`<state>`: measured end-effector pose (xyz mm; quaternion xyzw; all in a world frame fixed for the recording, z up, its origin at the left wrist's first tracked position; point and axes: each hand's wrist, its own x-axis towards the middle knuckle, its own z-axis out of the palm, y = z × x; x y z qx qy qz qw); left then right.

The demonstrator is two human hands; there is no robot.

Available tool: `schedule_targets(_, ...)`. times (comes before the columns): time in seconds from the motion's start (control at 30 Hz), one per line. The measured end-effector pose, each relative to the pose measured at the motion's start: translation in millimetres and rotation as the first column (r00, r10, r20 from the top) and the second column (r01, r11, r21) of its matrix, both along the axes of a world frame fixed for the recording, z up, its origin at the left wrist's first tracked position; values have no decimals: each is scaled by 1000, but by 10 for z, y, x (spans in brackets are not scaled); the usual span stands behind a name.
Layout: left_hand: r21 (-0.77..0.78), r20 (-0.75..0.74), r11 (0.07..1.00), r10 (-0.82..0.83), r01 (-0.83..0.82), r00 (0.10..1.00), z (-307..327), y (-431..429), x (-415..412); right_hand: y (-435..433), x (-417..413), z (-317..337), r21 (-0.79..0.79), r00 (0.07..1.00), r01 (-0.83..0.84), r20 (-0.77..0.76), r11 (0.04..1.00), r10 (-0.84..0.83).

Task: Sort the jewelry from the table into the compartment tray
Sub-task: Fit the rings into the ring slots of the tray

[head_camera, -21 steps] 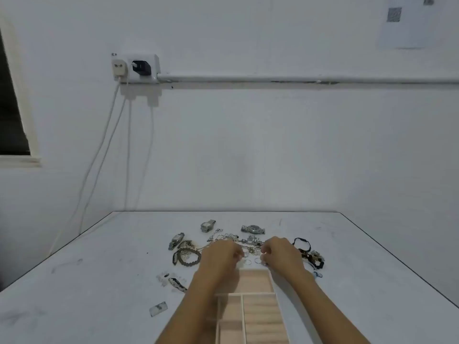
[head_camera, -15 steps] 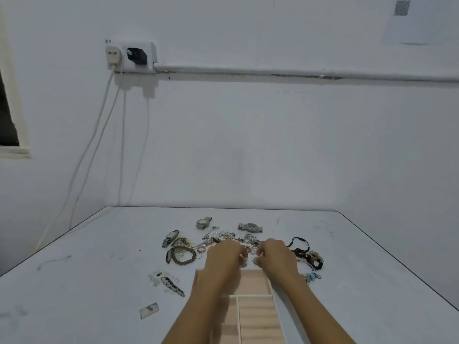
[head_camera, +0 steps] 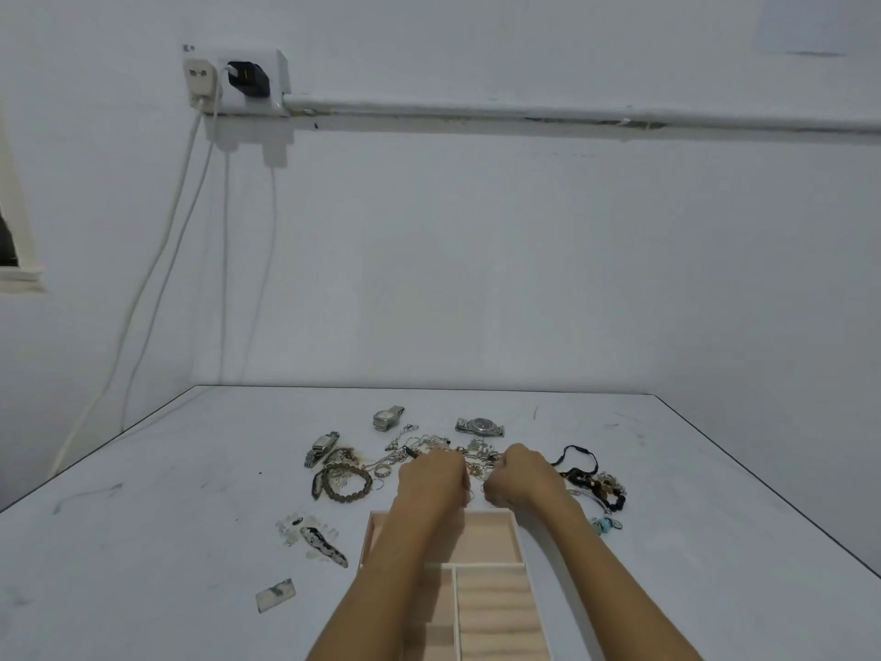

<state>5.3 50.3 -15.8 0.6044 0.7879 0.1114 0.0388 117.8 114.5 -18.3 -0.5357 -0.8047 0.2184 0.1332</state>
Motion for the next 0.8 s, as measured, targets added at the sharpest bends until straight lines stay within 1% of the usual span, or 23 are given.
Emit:
schedule_targets(0.07,11,31,1000,9,-9,999,-15,10,-31,23,18,3,-70,998,-6,-63,998,1)
schedule_targets(0.17,77,109,997,12,-20,994,-39,-9,-68,12,1,20,-101,998,-12,-56,995,6)
schedule_targets(0.23,110,168,993,14,-33,986,-54,-37,-88,-12,-18,44,-76,1000,4,-29,997,-6)
schedule_targets(0.3,149,220,988,10,-44,975,-78,-55,-109,-27,-35,80,-13,999,37,36,999,-36)
schedule_targets(0.37,180,247,982,10,-56,969,-101,-72,-113,-49,-34,133,22,995,54,82,998,-56)
schedule_targets(0.5,227,277,972,1,-66,961,-133,-82,-107,-27,-33,160,-1,994,35,101,999,-34)
schedule_targets(0.57,246,293,967,-10,-66,956,-144,-92,-104,-12,-36,150,-29,997,19,77,999,-17)
schedule_targets(0.63,259,286,964,-26,-51,958,-141,-107,-102,-9,-41,139,-19,999,12,36,1000,-11)
schedule_targets(0.73,300,277,953,-50,-38,960,-123,-154,-91,-22,-21,105,101,999,23,-49,995,-18)
schedule_targets(0.8,352,320,934,-67,-53,945,-122,-202,-98,-39,28,80,134,989,26,-147,991,-6)
